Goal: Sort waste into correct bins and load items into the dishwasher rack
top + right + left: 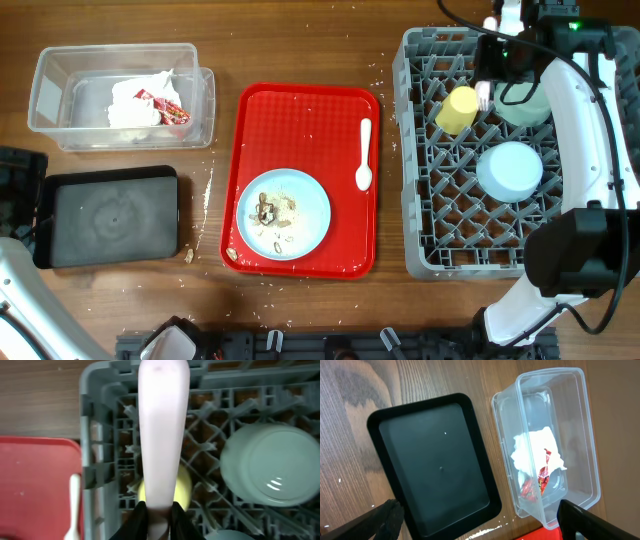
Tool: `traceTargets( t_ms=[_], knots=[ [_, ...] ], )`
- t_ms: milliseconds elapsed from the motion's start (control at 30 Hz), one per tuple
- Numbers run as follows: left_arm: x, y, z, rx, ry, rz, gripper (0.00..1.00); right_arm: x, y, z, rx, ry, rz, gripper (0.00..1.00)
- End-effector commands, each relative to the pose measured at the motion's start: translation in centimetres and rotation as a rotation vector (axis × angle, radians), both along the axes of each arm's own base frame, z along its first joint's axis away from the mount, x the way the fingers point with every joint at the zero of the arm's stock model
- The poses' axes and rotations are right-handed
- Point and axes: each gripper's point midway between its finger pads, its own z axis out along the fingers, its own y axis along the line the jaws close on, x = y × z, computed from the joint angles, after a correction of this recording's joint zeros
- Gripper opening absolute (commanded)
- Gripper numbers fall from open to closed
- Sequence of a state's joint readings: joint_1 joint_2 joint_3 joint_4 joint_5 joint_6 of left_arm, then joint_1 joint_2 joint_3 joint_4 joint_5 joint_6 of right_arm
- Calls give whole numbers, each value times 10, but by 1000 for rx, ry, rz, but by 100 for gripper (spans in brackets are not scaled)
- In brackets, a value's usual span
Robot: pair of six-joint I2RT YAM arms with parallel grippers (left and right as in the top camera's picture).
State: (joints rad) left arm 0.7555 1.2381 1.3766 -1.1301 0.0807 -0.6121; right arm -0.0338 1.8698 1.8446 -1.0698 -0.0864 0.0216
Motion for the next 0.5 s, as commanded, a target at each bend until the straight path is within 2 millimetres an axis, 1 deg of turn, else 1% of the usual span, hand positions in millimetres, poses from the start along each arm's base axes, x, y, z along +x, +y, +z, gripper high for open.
traceTargets(
  t_ms=[0, 67, 100, 167, 233, 300, 333, 367, 400, 467],
  knots=[
    [-1, 0, 0, -6, -3, 6, 100, -6, 39, 10, 159, -10, 117, 16],
    [-1, 0, 0, -6, -3, 6, 100, -10, 49, -4, 161, 22, 139, 16],
    [-1, 0, 0, -6, -3, 6, 100, -13, 54, -14, 160, 37, 150, 18],
    [-1, 0, 0, -6, -3, 6, 100, -17, 68, -36, 159, 63, 179, 19],
    [-1, 0, 0, -6, -3, 6, 100, -18, 76, -49, 148, 68, 186, 20],
    [-1, 0, 0, -6, -3, 6, 100, -17, 75, -54, 128, 68, 164, 20],
    [-1, 0, 0, -6, -3, 6, 100, -17, 75, -54, 129, 69, 164, 23],
    [-1, 0, 0, -6, -3, 6, 100, -18, 75, -54, 131, 73, 164, 25],
    [-1, 0, 0, -6, -3, 6, 100, -21, 79, -54, 145, 81, 169, 25],
    [-1, 0, 0, -6, -3, 6, 100, -28, 97, -52, 193, 101, 212, 26]
  ],
)
